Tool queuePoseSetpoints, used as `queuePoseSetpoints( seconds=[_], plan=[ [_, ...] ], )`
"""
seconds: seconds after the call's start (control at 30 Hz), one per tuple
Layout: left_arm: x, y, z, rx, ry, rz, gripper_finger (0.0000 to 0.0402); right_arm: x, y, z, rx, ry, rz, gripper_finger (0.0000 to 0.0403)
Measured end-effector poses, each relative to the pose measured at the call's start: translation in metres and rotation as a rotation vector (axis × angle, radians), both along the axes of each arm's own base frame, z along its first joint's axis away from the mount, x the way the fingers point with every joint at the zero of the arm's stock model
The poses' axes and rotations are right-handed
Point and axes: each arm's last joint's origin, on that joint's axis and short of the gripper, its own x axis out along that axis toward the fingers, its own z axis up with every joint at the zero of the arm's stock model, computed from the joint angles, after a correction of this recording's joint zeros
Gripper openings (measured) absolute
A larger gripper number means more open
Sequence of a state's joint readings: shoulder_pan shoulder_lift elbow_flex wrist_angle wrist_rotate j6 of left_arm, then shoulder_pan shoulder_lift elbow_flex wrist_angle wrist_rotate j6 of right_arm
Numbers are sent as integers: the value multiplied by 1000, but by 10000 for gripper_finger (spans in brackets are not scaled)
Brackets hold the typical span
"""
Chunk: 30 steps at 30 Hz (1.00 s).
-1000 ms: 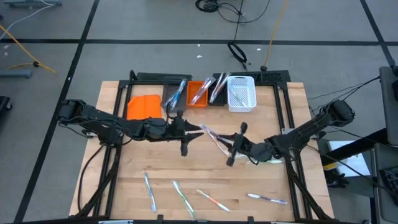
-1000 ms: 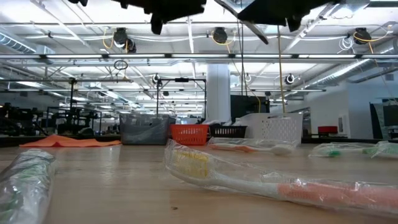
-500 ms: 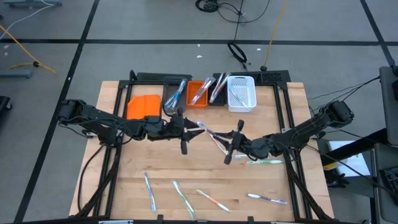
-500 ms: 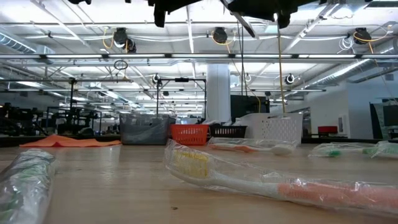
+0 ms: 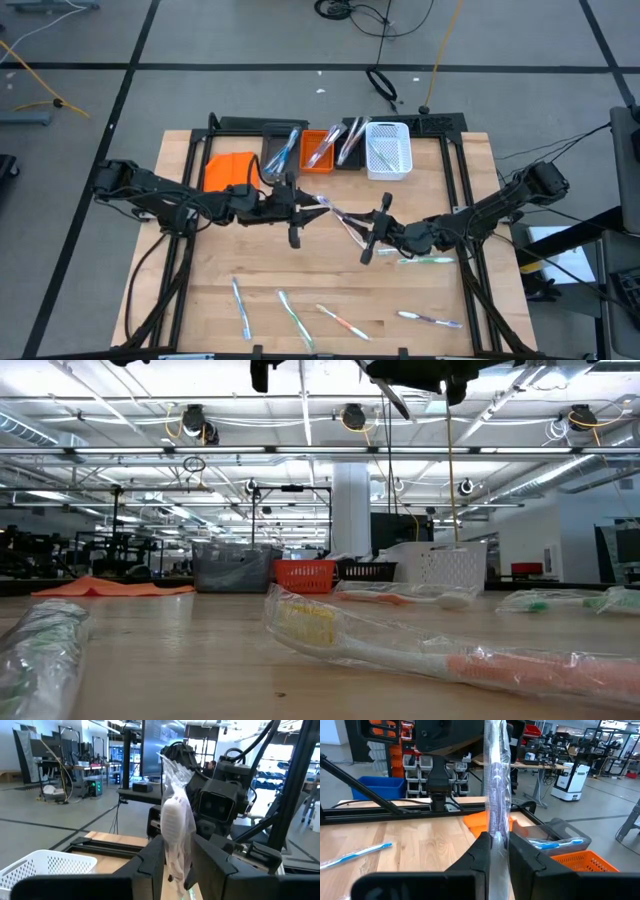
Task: Pick & Place Toothbrushes
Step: Put the violet toothbrush into the orange bin
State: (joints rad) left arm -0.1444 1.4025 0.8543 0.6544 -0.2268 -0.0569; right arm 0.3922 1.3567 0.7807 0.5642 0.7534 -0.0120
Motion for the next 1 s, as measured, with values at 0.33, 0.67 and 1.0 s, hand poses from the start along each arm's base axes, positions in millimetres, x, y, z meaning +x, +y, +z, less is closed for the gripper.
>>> queuePoseSetpoints(
  seconds=[0.33,0.67,1.0],
  plan=[
    [0,-1,0,28,5,-41,10,0,0,0,1,1,7,40],
    [1,7,-4,52,46,7,3,0,-1,-3,-8,26,-8,69],
    [2,15,-8,18,86,-26,1,-1,-1,-6,-22,62,-6,89]
  ],
)
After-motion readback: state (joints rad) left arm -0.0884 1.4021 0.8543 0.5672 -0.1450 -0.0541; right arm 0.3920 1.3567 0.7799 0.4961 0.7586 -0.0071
